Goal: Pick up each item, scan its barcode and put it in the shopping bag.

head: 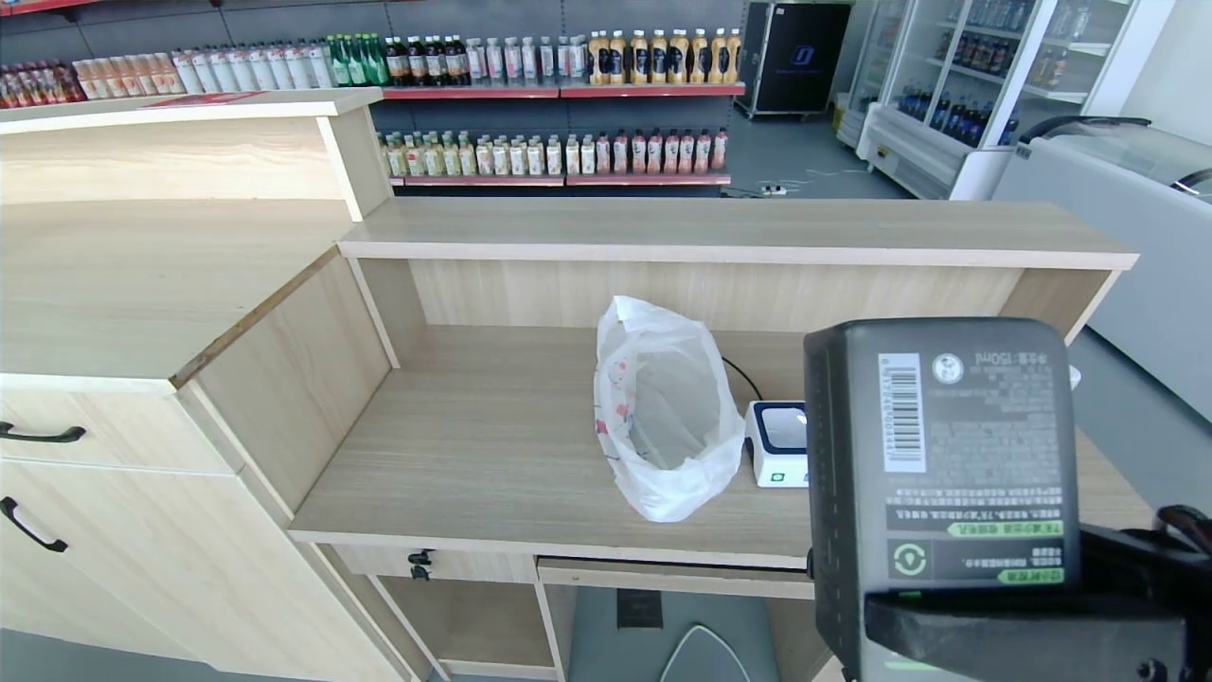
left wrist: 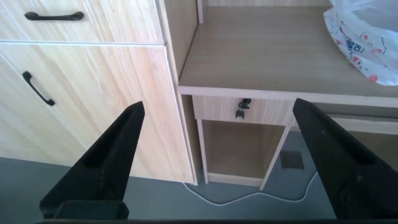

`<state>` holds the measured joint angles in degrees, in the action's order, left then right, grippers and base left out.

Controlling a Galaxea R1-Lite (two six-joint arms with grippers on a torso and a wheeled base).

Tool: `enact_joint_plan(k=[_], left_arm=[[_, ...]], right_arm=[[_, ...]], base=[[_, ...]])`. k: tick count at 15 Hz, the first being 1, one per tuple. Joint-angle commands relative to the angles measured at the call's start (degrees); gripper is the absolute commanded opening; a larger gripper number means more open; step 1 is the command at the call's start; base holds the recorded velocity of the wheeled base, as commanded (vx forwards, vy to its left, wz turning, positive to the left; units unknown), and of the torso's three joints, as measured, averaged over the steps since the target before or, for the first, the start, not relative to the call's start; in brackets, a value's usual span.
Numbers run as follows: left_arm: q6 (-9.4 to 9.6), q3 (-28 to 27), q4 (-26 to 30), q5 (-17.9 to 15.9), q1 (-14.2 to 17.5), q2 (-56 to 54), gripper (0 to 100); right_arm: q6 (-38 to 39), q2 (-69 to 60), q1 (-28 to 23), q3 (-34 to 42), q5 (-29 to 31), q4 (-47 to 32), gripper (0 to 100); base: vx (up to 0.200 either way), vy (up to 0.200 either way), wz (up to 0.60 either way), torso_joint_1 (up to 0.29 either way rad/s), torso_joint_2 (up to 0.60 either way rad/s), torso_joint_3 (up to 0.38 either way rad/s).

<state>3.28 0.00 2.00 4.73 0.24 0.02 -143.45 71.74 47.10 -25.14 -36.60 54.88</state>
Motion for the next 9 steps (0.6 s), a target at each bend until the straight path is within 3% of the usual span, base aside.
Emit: enact_joint_plan(k=[1, 9], left_arm=[[0.06, 0.00, 0.02, 0.02, 0.02, -0.02, 100], [-0.03, 0.00, 0.02, 0.02, 0.02, -0.02, 100]], right_arm=[[-0.08, -0.02, 0.00, 0.00, 0.03, -0.04, 0], [0.01, -2.66, -0.35, 1.23, -0.14, -1.18, 0]], base=[[0.000, 0.000, 0.00, 0.000, 0.00, 0.000], [0.000, 0.000, 0.00, 0.000, 0.00, 0.000]])
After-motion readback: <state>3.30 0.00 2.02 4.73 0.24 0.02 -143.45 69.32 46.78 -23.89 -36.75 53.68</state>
